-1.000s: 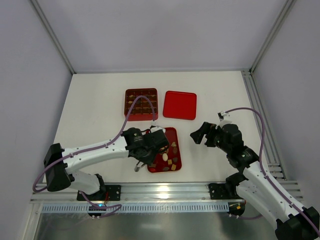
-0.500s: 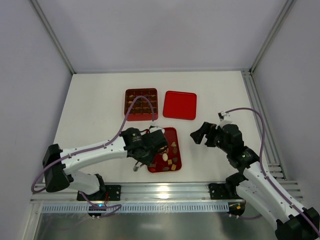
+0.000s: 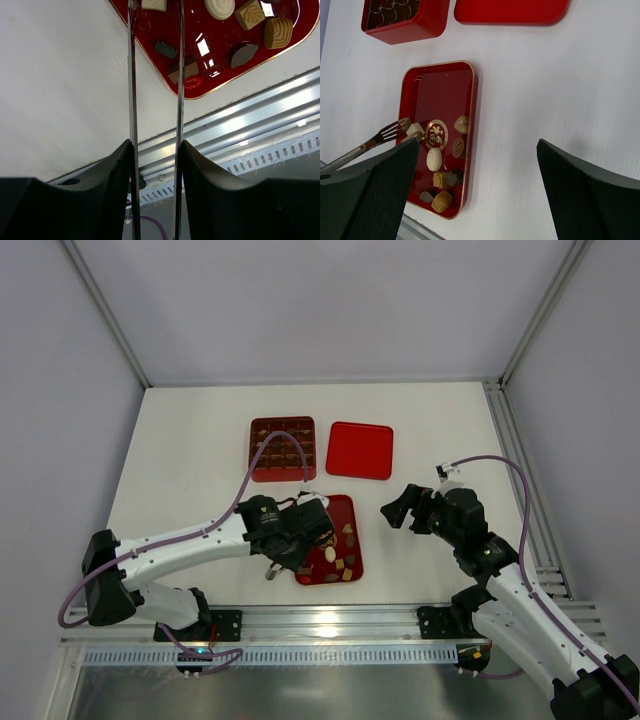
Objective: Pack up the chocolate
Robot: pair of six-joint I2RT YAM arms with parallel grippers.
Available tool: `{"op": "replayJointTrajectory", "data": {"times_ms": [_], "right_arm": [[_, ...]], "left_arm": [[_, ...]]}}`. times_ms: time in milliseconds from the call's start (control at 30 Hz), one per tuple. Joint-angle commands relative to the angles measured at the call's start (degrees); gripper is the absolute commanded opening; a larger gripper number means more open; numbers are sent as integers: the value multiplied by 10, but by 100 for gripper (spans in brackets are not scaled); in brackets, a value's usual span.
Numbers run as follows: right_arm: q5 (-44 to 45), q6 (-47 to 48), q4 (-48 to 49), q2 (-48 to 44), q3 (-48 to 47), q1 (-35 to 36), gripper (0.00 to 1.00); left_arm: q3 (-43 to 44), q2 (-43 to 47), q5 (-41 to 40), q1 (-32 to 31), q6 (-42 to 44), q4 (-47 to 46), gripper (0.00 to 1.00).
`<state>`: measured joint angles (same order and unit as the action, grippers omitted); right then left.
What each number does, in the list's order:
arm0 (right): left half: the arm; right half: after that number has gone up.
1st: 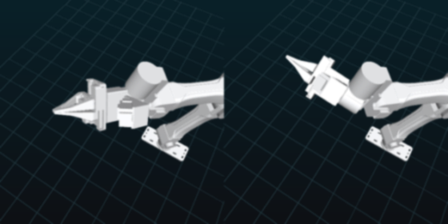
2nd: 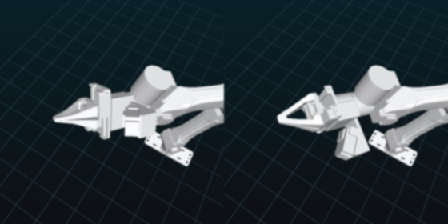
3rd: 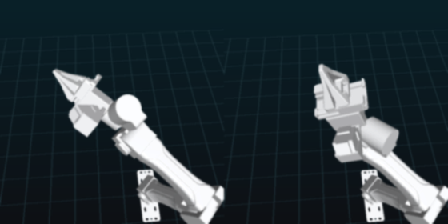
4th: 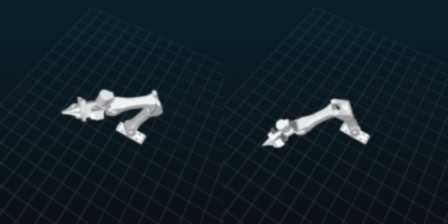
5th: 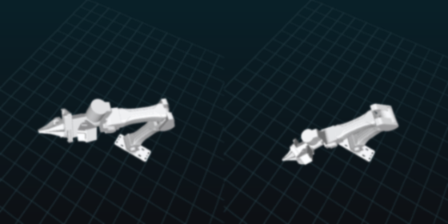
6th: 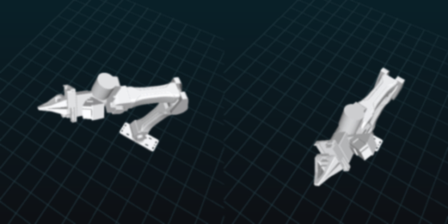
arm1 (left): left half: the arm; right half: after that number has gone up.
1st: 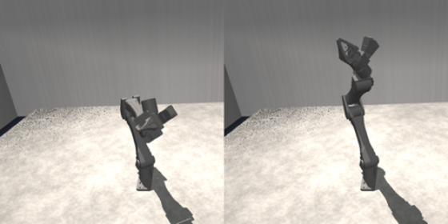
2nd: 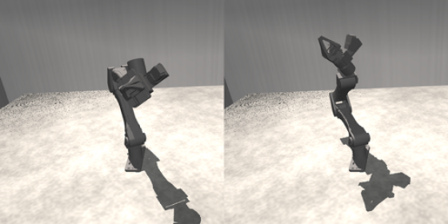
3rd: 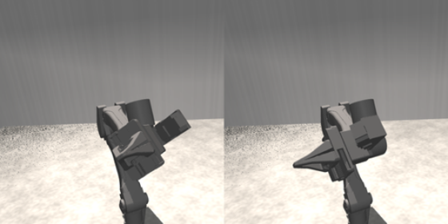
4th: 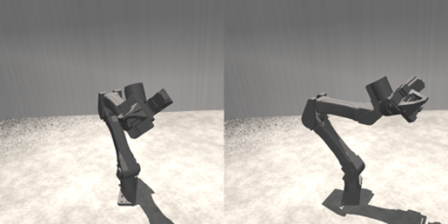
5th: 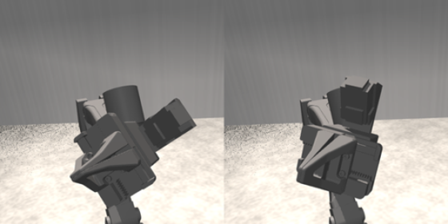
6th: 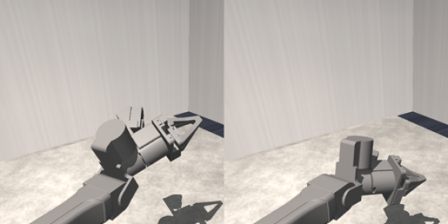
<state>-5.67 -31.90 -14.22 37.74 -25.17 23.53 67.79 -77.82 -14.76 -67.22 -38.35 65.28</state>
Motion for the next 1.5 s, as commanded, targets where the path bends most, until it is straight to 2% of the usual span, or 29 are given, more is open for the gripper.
{"op": "replayJointTrajectory", "data": {"times_ms": [0, 800, 1200, 1467], "right_arm": [[5, -7, 14, -7, 1, 2, 100], [6, -7, 13, -8, 0, 1, 100], [4, -9, 13, -8, 2, 2, 100], [5, -7, 13, -8, 1, 2, 100]], "left_arm": [[9, 2, 0, -4, 11, 3, 42], [-11, 7, 4, 2, 18, -5, 43], [-7, 16, 10, 2, 20, -6, 34], [20, 26, -15, 4, 17, 7, 30]]}}
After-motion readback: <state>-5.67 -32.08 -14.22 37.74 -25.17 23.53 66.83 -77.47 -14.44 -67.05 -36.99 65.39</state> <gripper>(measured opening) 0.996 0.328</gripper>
